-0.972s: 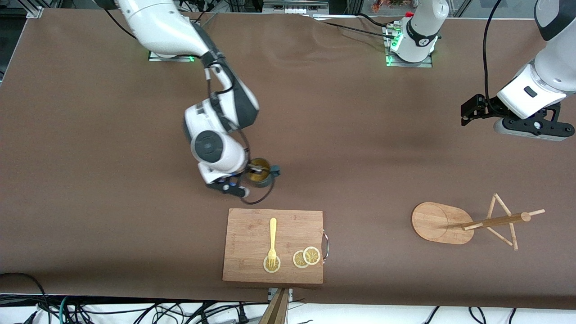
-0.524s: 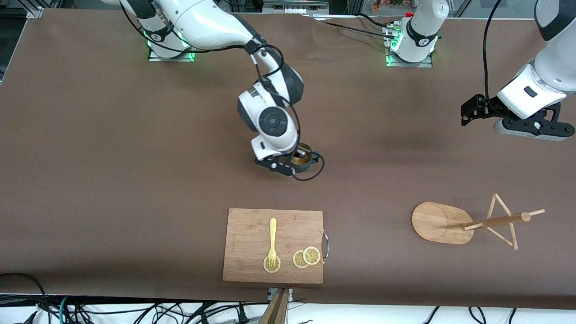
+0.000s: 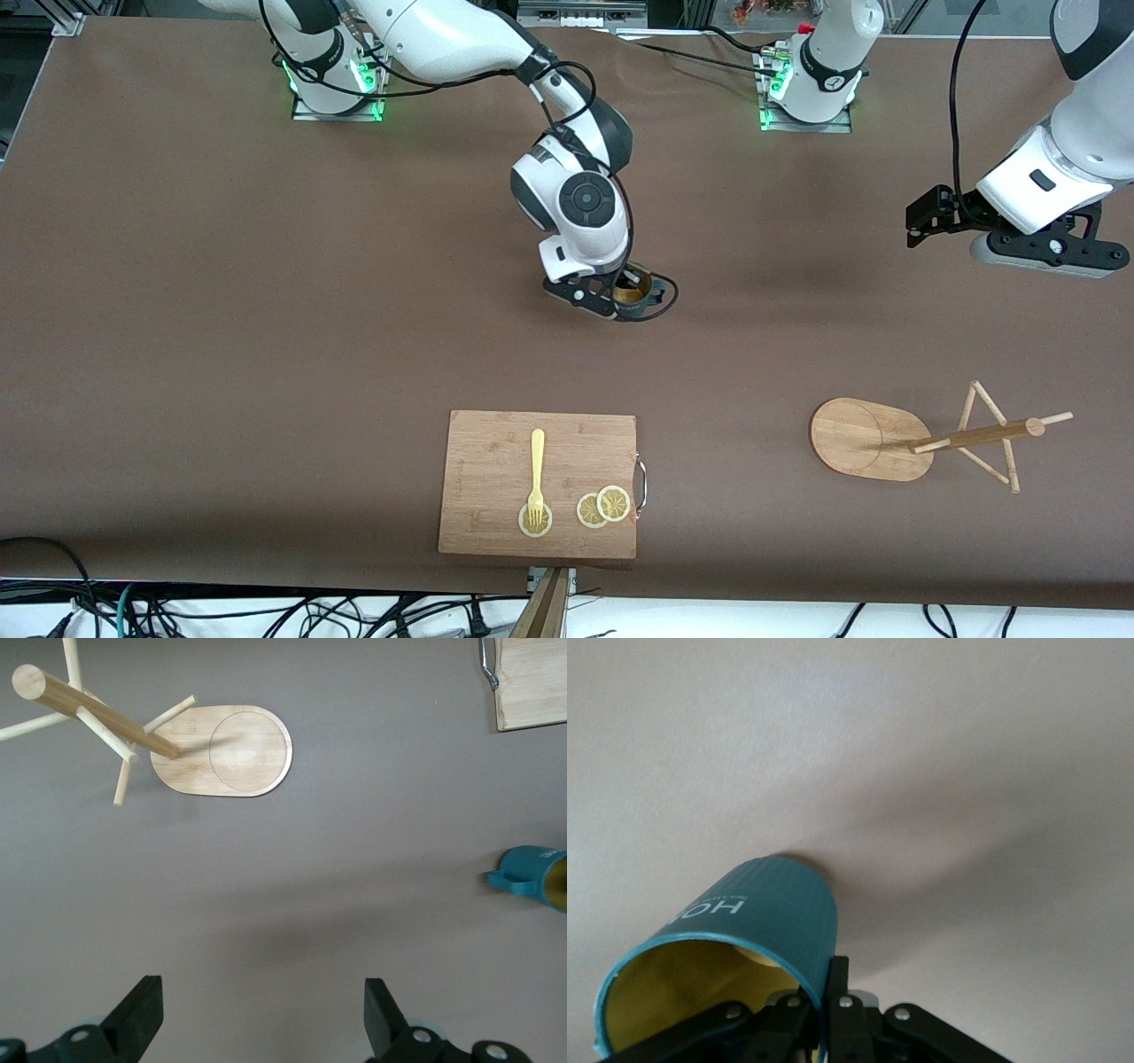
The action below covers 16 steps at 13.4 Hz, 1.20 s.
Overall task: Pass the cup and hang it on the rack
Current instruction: 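Carry the teal mug with the right gripper toward the table middle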
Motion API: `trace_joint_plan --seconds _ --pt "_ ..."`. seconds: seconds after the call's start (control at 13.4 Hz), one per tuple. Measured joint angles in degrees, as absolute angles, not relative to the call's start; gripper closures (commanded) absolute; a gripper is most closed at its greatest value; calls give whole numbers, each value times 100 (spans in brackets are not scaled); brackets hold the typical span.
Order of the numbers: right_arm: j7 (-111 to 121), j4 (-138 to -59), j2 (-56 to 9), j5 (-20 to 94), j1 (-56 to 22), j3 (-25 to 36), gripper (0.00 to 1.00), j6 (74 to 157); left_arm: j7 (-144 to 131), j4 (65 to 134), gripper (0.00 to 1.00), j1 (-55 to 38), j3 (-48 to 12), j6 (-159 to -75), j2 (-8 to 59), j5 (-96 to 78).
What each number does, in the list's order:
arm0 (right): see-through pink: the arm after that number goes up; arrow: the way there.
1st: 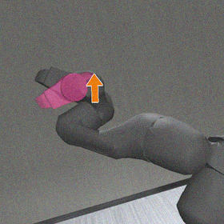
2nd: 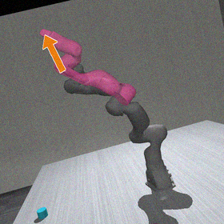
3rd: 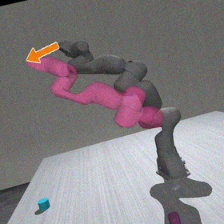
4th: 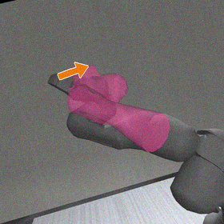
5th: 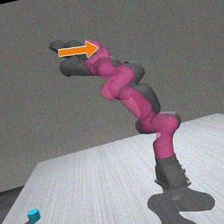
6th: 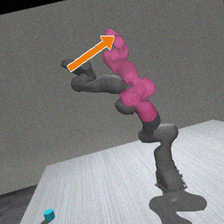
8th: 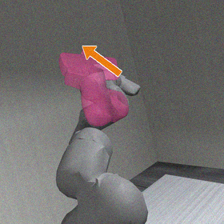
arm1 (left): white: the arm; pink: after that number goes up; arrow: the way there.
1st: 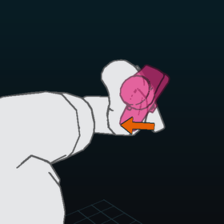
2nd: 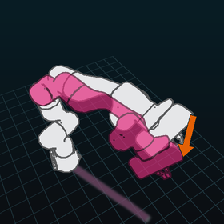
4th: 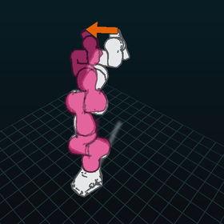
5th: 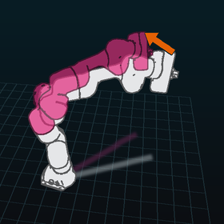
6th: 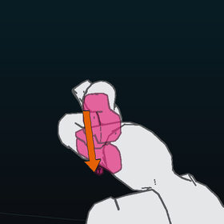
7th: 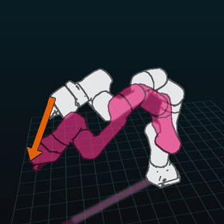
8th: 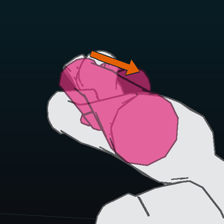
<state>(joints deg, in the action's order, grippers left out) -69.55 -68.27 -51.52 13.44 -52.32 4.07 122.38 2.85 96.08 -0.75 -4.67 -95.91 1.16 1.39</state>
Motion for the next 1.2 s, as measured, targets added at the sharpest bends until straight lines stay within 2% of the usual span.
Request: trace_joint_plan --seconds 0.22,0.3,0.45,0.6,0.67,0.97,1.05,1.2 --pt "-7264 -6825 -5210 1344 -5359 407 100 12475 285 9607 0 -77 -494 -9501 116 139" --pt "-7322 -6825 -5212 1344 -5365 407 92 12529 285 9607 0 -78 -505 -9457 116 139" --pt "-7360 -6825 -5216 1344 -5369 408 84 12592 285 9606 0 -78 -515 -9437 116 139" --pt "-7409 -6825 -5223 1344 -5387 407 65 12655 285 9604 0 -77 -515 -9437 116 139" --pt "-7439 -6823 -5223 1344 -5401 407 59 12674 285 9601 0 -77 -514 -9437 116 139" --pt "-7457 -6707 -5206 1344 -5406 475 43 12648 209 9583 0 -70 -462 -9437 116 139" --pt "-7457 -6663 -5178 1344 -5400 518 37 12556 158 9581 0 -58 -448 -9437 116 139" --pt "-7445 -6571 -5025 1343 -5347 635 12 12264 137 9578 0 -52 -448 -9433 116 139"
